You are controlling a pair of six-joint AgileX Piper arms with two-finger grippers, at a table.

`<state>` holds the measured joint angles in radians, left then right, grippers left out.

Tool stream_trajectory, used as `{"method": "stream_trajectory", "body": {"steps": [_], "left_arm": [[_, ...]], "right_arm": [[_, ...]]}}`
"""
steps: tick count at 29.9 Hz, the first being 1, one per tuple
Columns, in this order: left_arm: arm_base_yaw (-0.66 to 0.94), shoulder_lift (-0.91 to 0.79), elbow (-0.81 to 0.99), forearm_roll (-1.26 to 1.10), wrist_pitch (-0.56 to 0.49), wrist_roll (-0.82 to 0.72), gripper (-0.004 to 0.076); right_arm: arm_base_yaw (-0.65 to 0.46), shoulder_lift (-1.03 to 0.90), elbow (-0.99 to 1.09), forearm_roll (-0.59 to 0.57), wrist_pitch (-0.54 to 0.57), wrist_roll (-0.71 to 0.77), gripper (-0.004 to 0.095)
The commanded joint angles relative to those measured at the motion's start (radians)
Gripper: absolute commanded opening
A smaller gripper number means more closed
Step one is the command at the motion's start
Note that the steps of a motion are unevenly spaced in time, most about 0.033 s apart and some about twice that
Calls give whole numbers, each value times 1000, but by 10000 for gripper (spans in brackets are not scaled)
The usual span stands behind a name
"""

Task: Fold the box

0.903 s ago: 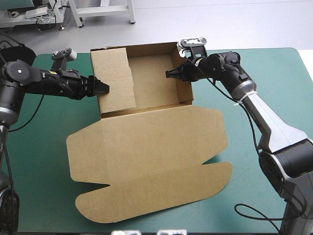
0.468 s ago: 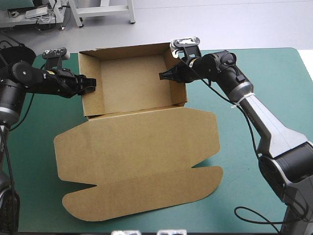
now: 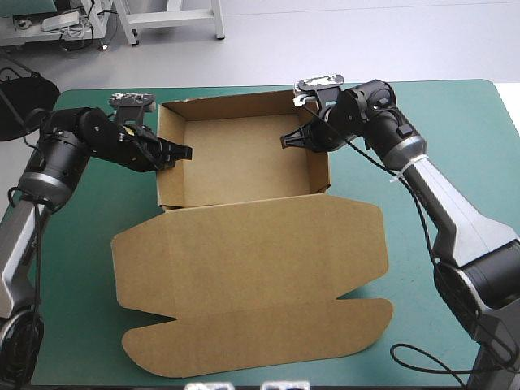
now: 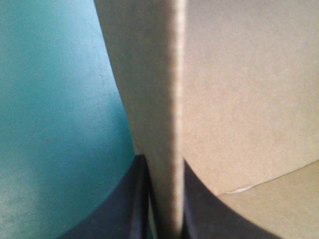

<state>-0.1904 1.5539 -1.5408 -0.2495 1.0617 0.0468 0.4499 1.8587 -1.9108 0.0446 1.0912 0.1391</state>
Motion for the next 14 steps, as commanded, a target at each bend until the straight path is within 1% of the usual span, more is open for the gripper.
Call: {"method": "stream_trajectory", "body": {"steps": [1, 3, 6, 8, 11, 14], "left_arm": [[-76, -15, -32, -70, -78, -3, -9], [-103, 11, -32, -70, -68, -15, -9], [-131, 57, -32, -69, -36, -66, -9], [-149, 88, -32, -69, -6, -64, -9], [-180, 138, -32, -21, 36, -114, -9], [-209, 176, -32, 17, 45, -160, -8]], "right_arm": [[16, -58, -30, 62, 119, -46, -13], [16, -58, -28, 60, 158, -31, -13], [16, -58, -7, 85, 158, -18, -12], [16, -51, 25, 94, 158, -10, -12], [16, -42, 119, 120, 158, 12, -13], [16, -32, 200, 141, 152, 12, -13]]}}
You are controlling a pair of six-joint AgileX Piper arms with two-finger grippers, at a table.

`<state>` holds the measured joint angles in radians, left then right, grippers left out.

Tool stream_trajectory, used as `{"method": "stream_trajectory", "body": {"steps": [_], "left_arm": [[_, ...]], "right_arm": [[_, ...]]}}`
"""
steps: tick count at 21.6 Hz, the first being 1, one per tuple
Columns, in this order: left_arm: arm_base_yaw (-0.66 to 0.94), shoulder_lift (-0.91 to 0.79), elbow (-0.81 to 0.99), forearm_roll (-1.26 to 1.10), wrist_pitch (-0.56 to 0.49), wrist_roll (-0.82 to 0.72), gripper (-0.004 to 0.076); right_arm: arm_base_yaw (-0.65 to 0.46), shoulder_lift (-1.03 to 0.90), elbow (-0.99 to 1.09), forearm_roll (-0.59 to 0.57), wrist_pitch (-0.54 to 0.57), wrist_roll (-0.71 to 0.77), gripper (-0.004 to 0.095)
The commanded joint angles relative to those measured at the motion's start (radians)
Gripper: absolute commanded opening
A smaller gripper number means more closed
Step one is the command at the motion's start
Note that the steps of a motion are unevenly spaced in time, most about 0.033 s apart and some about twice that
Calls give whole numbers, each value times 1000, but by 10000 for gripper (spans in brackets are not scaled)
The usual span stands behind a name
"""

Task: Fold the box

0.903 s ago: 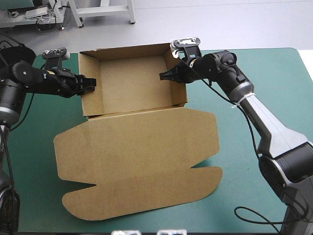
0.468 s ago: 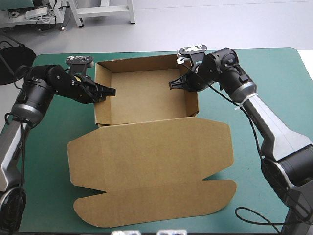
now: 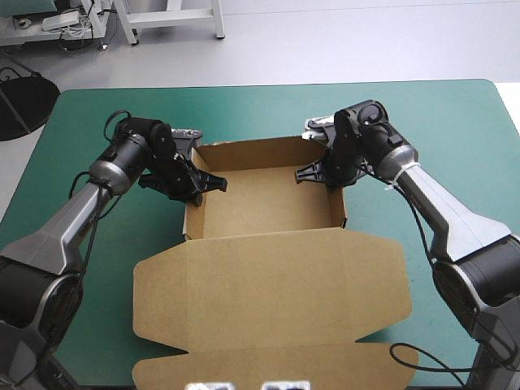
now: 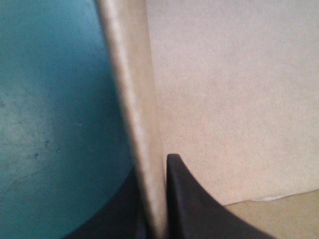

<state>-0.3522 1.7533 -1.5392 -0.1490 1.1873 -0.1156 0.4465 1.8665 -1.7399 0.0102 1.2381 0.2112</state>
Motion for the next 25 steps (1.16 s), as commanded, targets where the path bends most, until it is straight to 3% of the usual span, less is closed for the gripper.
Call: {"method": "stream_trajectory", "body": {"steps": [1, 7, 15, 18, 19, 21, 25], "left_arm": [[-60, -7, -34, -85, -86, 2, -9], [-73, 11, -34, -93, -111, 11, -8], [-73, 11, -34, -93, -120, 91, -8], [-73, 11, -34, -96, -118, 116, -5], [-73, 11, -34, -96, -118, 124, -3], [-73, 11, -34, -96, -107, 149, 36], [-73, 11, -34, -96, -88, 172, 214]], "right_arm": [[19, -34, 55, 187, -7, -55, -13], [19, -18, 66, 202, -113, -33, -13], [19, -11, 66, 160, -148, -77, 1], [19, 0, 66, 135, -127, -76, 216], [19, 0, 66, 124, -115, -76, 341], [19, 0, 66, 107, -109, -76, 456], [19, 0, 64, 36, -86, -63, 466]]}}
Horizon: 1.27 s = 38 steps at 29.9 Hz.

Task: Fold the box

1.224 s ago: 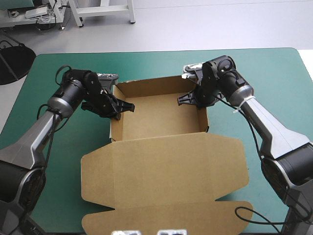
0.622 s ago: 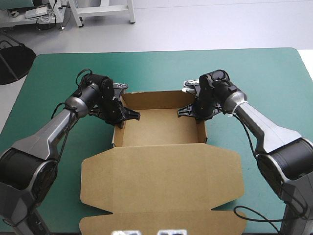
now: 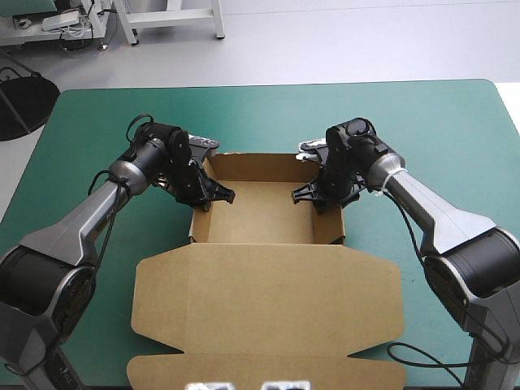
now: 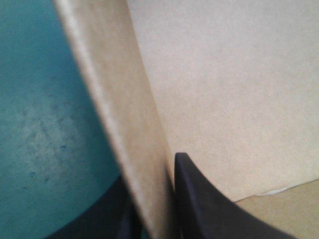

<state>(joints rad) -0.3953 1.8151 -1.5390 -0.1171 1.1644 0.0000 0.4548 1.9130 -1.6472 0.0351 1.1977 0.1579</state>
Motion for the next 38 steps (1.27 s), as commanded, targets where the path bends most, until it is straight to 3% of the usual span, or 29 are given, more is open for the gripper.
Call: {"method": "stream_trajectory", "body": {"steps": [1, 4, 7, 13, 18, 23, 33, 38], "left_arm": [[-30, -51, -34, -127, -65, 63, 269], [-30, -51, -34, -127, -76, 76, 419], [-30, -51, -34, -129, -79, 68, 477], [-30, -51, -34, -119, -70, 63, 477], [-30, -53, -45, -25, -60, -57, 476], [-30, -53, -47, 56, -46, -91, 476], [-30, -54, -47, 90, -146, -116, 476], [-30, -57, -100, 160, -113, -114, 476]], "right_arm": [[11, -47, -28, -7, -37, -7, 466], [11, -47, -28, -28, -19, -4, 466], [11, -47, -28, -28, -31, -4, 465], [11, -47, -41, -35, -40, -4, 466], [11, -47, -95, -35, -36, 31, 466], [11, -47, -127, -125, -36, 83, 466], [11, -47, -131, -172, -101, 127, 466], [11, -47, -155, -190, -121, 109, 466]]}}
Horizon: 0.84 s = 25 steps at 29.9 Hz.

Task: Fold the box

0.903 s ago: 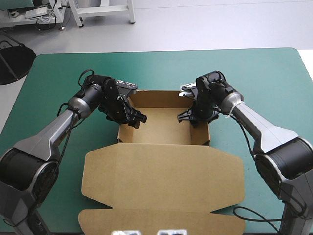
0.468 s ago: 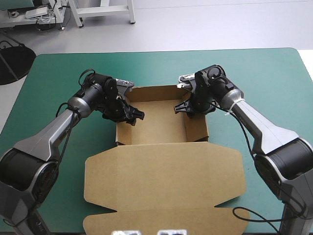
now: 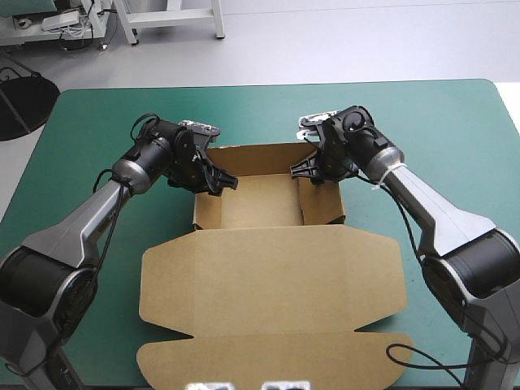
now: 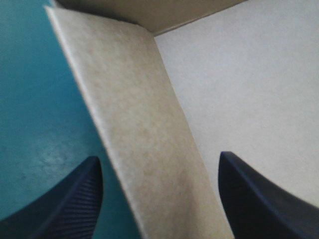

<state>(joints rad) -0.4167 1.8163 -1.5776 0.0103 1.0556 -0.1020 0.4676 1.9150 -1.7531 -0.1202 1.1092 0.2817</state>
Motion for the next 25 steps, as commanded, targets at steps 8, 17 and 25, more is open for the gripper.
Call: {"method": "stream_trajectory", "body": {"steps": [8, 17, 25], "left_arm": [[-9, -58, -338, 129, 144, -8, 476], [-10, -143, -582, 150, 233, 18, 220], [-10, -367, -582, 148, 235, 72, -8]], "right_arm": [[-2, -49, -295, -132, 109, -90, 465], [-4, -52, -486, -126, 140, -121, 463], [-96, -49, -412, 46, 140, -94, 463]]}}
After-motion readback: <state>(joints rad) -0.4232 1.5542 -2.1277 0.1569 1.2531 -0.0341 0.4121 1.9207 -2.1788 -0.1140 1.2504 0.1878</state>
